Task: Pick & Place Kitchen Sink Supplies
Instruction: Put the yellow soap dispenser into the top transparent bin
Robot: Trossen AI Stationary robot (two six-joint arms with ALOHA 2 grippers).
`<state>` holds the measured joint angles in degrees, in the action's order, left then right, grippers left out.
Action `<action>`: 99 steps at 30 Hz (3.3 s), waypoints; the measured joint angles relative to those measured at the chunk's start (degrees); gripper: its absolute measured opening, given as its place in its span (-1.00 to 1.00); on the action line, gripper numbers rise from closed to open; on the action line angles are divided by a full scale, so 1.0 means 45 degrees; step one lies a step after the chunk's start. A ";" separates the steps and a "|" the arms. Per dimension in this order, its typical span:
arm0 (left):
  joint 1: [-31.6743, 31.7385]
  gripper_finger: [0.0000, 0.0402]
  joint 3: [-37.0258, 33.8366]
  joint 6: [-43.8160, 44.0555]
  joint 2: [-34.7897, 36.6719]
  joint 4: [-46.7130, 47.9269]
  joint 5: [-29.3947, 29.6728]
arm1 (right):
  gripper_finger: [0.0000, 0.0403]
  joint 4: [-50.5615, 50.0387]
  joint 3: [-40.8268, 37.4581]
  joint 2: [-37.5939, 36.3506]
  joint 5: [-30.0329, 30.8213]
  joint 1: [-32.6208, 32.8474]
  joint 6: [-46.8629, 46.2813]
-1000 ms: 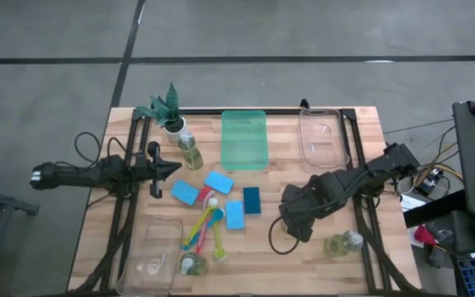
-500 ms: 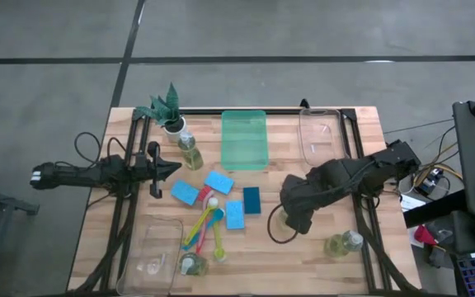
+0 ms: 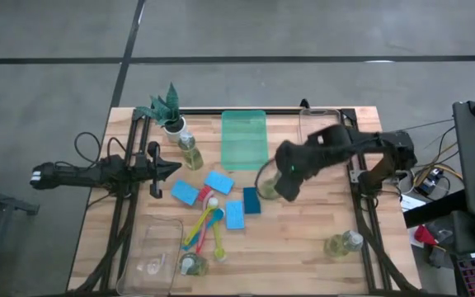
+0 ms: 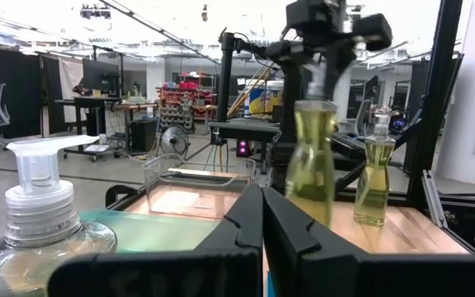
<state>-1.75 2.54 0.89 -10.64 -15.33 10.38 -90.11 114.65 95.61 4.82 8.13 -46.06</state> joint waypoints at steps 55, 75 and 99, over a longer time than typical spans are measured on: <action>0.0001 -0.99 -0.0001 0.0005 -0.0001 0.0005 0.0004 | -0.46 0.0034 -0.3373 -0.3903 0.0616 -1.2388 0.4293; -0.0002 -0.99 -0.0004 0.0000 0.0001 0.0005 0.0002 | -0.46 0.0058 -0.5824 -0.3437 0.0505 -1.3666 0.4813; -0.0001 -0.99 0.0001 0.0001 0.0000 0.0000 -0.0001 | -0.44 0.0274 -0.5407 -0.2521 0.0586 -1.4123 0.5228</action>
<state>-1.75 2.55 0.89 -10.64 -15.33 10.37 -88.87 90.32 84.27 7.46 -55.42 -22.53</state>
